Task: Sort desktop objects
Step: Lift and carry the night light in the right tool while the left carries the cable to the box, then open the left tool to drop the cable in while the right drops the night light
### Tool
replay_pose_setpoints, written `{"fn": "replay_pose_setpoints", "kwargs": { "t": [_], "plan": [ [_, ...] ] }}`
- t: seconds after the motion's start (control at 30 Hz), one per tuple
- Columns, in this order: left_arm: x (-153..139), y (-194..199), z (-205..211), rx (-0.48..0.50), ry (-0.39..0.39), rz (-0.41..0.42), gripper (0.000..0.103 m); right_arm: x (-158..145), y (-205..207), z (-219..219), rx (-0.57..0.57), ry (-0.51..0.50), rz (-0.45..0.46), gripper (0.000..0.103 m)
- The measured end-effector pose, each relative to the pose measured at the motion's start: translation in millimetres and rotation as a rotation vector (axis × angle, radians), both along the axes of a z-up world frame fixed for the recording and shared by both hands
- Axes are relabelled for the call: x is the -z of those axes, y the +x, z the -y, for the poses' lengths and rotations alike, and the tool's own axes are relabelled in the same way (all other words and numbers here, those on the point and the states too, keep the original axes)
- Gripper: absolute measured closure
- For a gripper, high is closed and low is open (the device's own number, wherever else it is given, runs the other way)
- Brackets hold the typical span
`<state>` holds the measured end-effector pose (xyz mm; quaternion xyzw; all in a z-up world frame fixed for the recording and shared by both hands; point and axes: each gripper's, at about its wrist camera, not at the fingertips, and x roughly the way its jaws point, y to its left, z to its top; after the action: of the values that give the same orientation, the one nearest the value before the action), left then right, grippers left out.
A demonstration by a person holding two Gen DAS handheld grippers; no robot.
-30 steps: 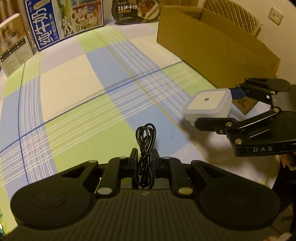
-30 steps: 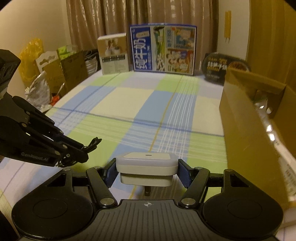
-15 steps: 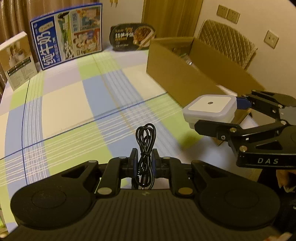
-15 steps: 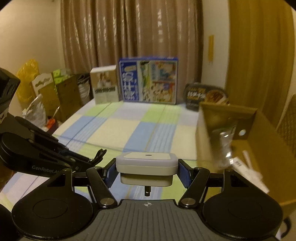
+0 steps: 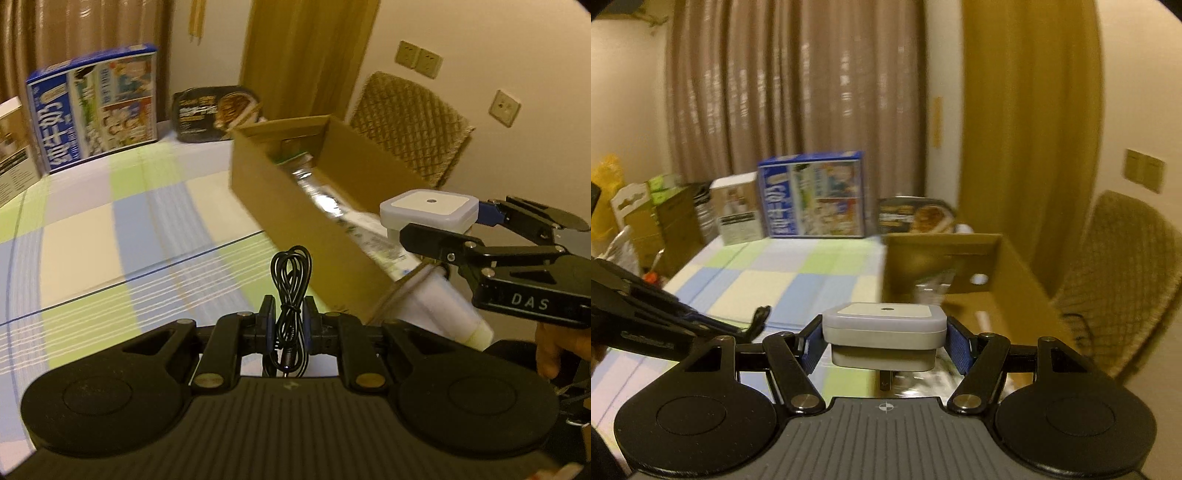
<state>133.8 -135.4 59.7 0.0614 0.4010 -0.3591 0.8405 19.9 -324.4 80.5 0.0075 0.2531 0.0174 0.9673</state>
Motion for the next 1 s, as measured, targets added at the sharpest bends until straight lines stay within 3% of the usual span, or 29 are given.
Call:
{"fn": "replay_pose_setpoints", "kwargs": {
  "t": [0.47,0.93,1.0],
  "plan": [
    [-5.3,-4.0,100.3,0.091,-0.037,-0.012,0.092,6.5,-9.9,86.6,0.141,0.026,-0.001,0.039],
    [21.5,22.6,158.1,0.098,-0.015,-0.042,0.092,23.0,13.6,115.8,0.156,0.052,-0.025,0.039],
    [24.6,26.1,162.5,0.085,-0.001,-0.022,0.085,24.4,16.4,116.9,0.155,0.053,-0.027,0.039]
  ]
}}
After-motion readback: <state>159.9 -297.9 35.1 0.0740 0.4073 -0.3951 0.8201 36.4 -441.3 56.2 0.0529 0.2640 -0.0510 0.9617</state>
